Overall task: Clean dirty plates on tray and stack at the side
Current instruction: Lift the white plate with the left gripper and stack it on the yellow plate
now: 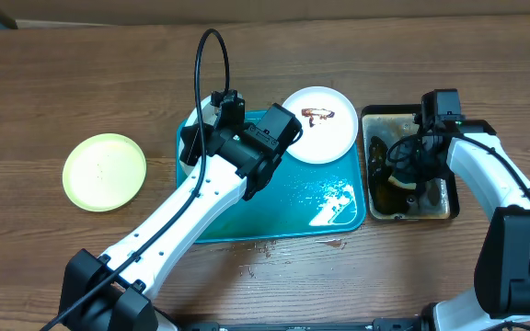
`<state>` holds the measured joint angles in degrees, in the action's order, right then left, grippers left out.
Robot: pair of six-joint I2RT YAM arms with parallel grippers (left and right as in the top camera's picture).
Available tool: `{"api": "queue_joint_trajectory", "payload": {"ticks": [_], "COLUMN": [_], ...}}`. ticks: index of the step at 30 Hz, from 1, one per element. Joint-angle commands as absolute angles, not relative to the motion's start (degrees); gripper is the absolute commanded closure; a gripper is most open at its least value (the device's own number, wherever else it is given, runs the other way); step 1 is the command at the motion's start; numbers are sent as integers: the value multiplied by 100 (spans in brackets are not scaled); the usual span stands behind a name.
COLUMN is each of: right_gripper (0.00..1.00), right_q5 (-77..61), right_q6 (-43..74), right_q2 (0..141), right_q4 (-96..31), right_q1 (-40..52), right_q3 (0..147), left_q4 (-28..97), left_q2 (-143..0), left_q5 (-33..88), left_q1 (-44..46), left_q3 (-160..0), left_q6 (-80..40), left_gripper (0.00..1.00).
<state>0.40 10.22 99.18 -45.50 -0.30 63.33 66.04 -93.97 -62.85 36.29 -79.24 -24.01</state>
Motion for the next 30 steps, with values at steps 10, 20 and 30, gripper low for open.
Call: {"api": "queue_joint_trajectory", "payload": {"ticks": [10, 20, 30], "right_gripper": [96, 96, 96], "right_q5": [30, 30, 30], "right_q6": [978, 978, 976], "right_q2": [9913, 9913, 9913], "right_q4": [-4528, -4530, -4547], "right_q1": [-30, -30, -30], "right_q3": [6331, 6331, 6331], "left_q4": [6650, 6595, 6025], "left_q2": [-9277, -9277, -9424], "left_q5": [-5721, -2746, -1203], "left_q1": [2867, -139, -2421], "left_q3": [-8051, -8051, -8036], "left_q6": [-2574, -2569, -2569], "left_gripper": [96, 96, 96]}}
